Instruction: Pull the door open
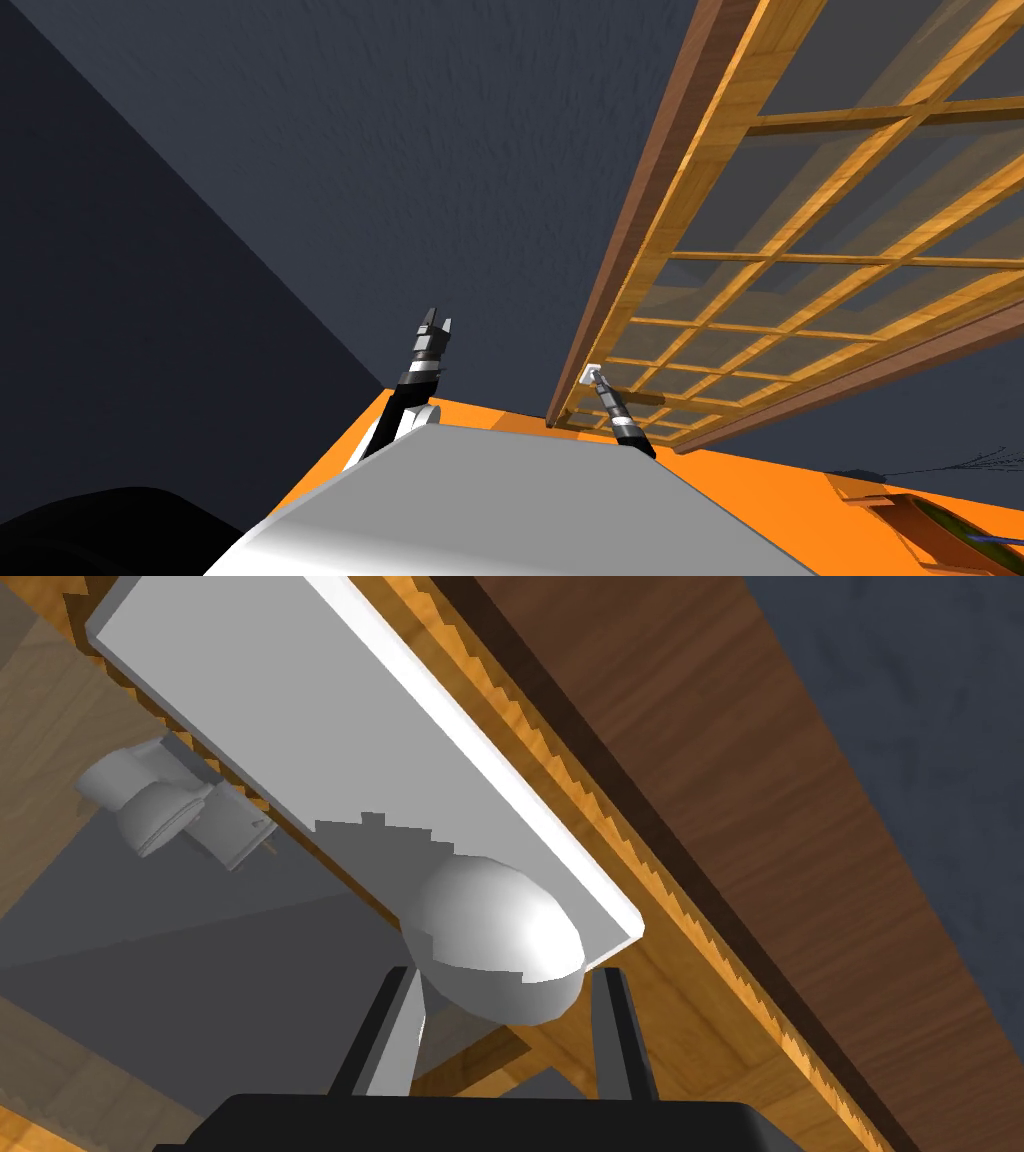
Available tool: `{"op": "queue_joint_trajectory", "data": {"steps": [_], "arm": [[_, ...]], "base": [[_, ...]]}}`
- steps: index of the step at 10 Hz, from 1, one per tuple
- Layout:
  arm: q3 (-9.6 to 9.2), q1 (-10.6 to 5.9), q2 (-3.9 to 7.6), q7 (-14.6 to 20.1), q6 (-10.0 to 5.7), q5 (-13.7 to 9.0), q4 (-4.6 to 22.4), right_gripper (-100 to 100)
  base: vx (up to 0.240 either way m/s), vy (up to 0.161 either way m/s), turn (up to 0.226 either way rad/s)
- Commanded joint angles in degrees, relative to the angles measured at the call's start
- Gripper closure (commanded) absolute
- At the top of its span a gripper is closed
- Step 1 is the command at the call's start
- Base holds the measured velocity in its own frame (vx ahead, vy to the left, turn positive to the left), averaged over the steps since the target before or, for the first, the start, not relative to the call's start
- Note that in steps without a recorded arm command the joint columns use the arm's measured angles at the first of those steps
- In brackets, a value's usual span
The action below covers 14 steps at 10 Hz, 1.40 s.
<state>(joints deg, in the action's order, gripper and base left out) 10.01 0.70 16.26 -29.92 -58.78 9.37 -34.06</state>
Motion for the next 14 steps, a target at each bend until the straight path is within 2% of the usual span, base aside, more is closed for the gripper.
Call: {"op": "queue_joint_trajectory", "data": {"steps": [1,7,8,9,10,12,13,14], "arm": [[-0.44,-0.05,-0.23,2.24,0.04,-0.47,0.14,100],[-1.99,-0.35,-0.16,11.27,0.67,-4.32,0.01,100],[-1.99,-0.35,-0.16,11.68,0.67,-4.32,0.01,100],[-2.40,-0.43,-0.14,13.89,0.84,-5.36,-0.02,100],[-2.40,-0.43,-0.14,14.05,0.84,-5.36,-0.02,100],[-3.23,-0.59,-0.10,17.81,1.17,-7.42,-0.09,100],[-3.23,-0.59,-0.10,18.80,1.17,-7.42,-0.09,100],[-3.66,-0.67,-0.08,20.77,1.35,-8.50,-0.13,100]], "base": [[-0.047,-0.025,0.043],[-0.046,-0.023,0.066],[-0.038,-0.020,0.035],[-0.044,-0.023,0.076],[-0.034,-0.020,0.036],[-0.048,-0.031,0.091],[-0.050,-0.029,0.053],[-0.057,-0.012,0.074]]}}
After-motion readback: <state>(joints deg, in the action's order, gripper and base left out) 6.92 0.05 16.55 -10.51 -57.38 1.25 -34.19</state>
